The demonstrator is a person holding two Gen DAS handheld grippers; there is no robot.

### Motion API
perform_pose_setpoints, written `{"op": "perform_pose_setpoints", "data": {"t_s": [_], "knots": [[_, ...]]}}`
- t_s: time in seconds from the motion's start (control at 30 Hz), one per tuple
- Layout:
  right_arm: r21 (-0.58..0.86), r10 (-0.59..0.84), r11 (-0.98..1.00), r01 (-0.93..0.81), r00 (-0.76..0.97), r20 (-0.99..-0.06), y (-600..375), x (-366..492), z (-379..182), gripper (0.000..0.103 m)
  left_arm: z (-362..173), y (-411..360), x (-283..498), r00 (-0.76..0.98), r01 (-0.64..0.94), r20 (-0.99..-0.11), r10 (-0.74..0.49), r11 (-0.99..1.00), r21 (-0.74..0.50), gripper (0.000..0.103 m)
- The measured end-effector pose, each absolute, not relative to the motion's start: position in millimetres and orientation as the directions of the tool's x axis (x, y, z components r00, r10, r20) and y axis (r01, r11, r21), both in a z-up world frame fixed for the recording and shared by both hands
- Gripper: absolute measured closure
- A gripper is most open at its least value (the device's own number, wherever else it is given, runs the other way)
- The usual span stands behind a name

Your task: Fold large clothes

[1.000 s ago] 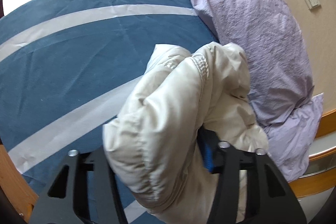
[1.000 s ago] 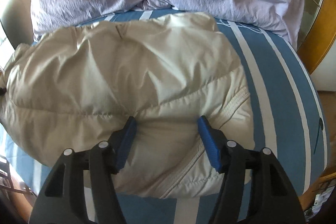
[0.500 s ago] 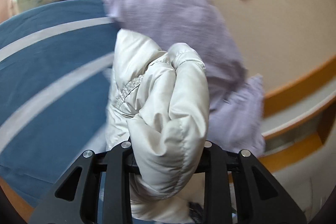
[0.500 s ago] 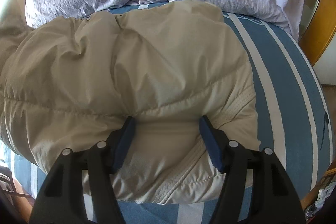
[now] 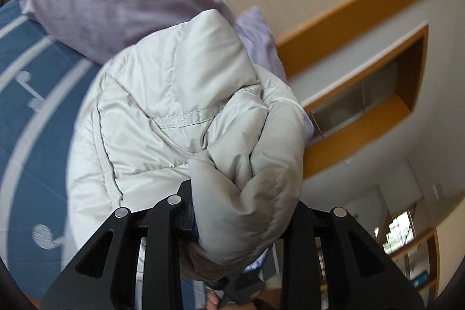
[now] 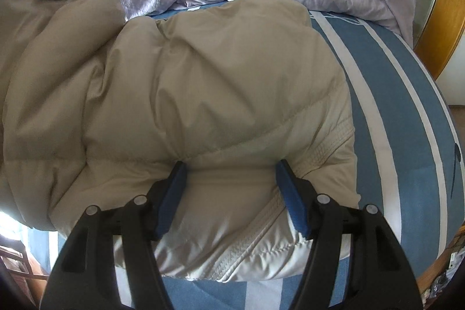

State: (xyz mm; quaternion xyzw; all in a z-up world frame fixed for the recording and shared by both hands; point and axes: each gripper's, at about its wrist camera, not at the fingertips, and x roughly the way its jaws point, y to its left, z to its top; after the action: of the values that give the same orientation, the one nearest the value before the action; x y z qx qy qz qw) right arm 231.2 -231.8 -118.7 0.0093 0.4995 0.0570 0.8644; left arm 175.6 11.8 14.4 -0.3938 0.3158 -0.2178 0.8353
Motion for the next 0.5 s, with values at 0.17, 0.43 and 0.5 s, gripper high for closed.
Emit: {"op": "perform_pose_setpoints", "data": {"t_s": [0.17, 0.43, 0.5], "knots": [[0.093, 0.124, 0.992, -0.086, 0.494, -0.86, -233.5, 231.3, -118.5, 0.039, 12.8, -34.9, 180.3, 0.642, 0.162, -0.388, -0.661, 0.612, -0.774, 0.076], [0.176, 0.203, 0.979, -0.101, 0.506, -0.838, -247.5, 228.5, -114.6, 0.038, -8.2, -95.7, 194.2, 0.562, 0.185, -0.477, -0.676, 0.665, -0.724, 0.076], [0.202, 0.227, 0.974, -0.105, 0.51, -0.829, -252.3, 227.0, -112.7, 0.038, -13.3, -106.1, 195.4, 0.546, 0.191, -0.496, -0.675, 0.677, -0.711, 0.076]]}}
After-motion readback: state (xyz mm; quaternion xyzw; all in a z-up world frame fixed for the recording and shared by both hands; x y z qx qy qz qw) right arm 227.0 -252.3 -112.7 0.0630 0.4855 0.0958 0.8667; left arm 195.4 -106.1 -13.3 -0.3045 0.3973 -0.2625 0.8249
